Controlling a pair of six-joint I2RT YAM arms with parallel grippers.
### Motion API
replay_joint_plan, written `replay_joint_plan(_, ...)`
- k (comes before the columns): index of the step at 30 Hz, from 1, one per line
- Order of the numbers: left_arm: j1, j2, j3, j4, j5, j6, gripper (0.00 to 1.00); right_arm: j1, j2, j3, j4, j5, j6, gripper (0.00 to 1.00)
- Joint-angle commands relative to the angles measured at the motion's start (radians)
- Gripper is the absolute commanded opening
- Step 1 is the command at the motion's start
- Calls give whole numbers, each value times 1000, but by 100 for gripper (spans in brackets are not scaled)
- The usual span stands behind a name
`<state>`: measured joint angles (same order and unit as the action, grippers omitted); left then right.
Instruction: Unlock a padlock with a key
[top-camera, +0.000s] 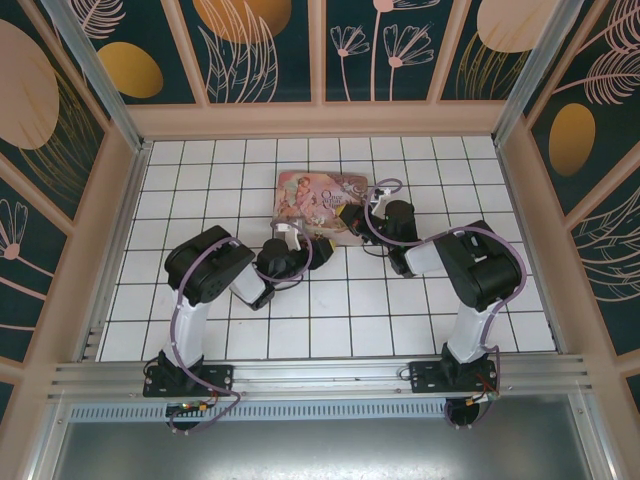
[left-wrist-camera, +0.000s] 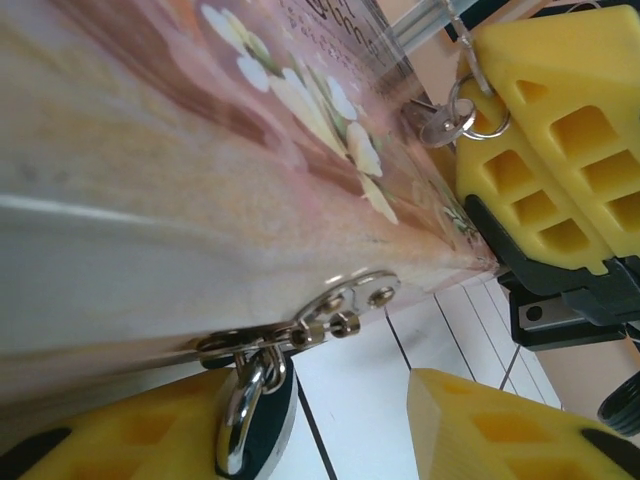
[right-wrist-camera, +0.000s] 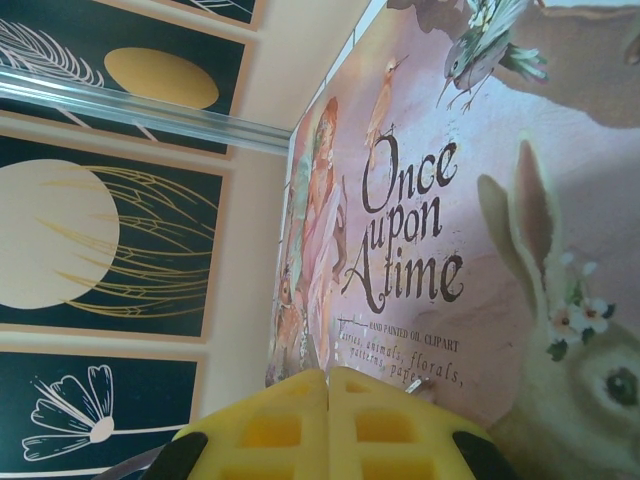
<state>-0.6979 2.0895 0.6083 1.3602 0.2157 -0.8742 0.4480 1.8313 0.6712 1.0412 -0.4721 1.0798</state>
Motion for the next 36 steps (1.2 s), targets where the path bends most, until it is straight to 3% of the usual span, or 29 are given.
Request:
replay_joint_plan(1,-1,23,20,33,-12,-10,46,11,25,-12,7,5,-1,0)
replay_joint_plan(10,-1,37,21,56,-24,-21,34,13,30,-12,6,6,-2,0)
replay_joint_plan(25,-1,50,16,91,-29,-44,22,13,29,-16,2,4,-4,0)
replay_joint_plan(31,-1,48,13,102,-26,-66,11,13,19,-12,-10,1,-10,0)
replay_joint_plan(34,0,43,9,106,-20,-93,0,11,3,-1,-35,-2,-20,0)
replay_joint_plan(36,-1,37,3,112,-16,-118,0,11,-12,12,-59,-5,-31,0)
